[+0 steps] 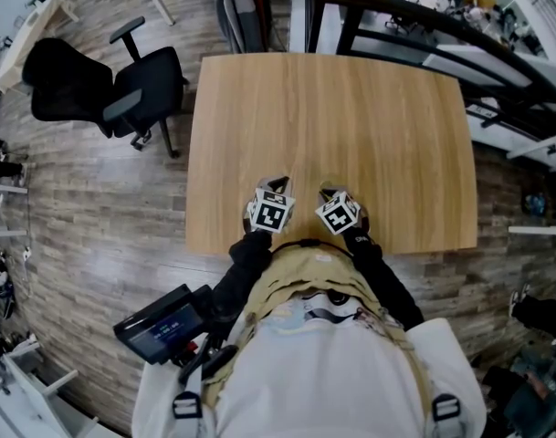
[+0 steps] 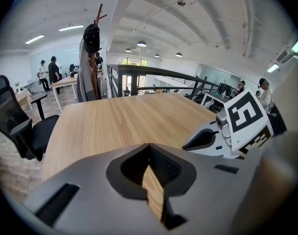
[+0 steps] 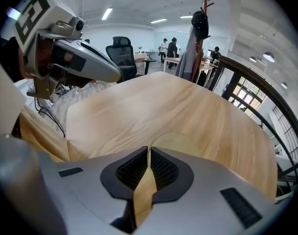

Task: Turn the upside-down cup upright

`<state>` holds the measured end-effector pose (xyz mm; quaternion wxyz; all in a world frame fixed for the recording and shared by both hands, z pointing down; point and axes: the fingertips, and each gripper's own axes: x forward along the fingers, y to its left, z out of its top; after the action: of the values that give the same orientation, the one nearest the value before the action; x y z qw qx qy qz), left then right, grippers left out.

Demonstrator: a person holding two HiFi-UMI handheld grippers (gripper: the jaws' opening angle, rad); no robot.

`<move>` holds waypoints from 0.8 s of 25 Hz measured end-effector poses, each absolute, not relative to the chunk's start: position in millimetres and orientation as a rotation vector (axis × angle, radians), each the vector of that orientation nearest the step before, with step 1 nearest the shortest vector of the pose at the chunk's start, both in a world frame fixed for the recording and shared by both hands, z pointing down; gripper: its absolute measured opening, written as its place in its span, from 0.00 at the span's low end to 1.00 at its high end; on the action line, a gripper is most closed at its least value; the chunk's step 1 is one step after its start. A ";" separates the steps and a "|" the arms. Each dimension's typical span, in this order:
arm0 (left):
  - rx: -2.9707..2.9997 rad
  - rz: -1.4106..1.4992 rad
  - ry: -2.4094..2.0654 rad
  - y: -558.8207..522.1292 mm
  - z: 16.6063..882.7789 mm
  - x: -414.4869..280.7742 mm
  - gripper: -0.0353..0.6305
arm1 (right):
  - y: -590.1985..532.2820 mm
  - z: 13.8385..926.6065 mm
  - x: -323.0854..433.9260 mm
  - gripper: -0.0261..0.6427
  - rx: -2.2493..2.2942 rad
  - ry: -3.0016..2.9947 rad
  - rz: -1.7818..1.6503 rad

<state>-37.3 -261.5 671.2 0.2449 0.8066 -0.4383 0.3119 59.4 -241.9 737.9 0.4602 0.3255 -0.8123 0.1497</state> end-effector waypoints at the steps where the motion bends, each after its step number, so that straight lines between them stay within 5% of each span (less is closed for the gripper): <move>1: 2.199 0.855 -1.195 -260.3 672.5 -37.8 0.06 | -240.2 739.6 59.9 0.09 0.799 -1.999 0.377; 20: 2.192 0.893 -1.189 -258.2 674.0 -43.7 0.06 | -234.9 741.0 73.9 0.10 1.008 -2.285 1.280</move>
<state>-43.7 -258.2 674.0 0.2438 0.8025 -0.4354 0.3270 73.9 -234.9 741.0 0.1668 0.3542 -0.8029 0.4496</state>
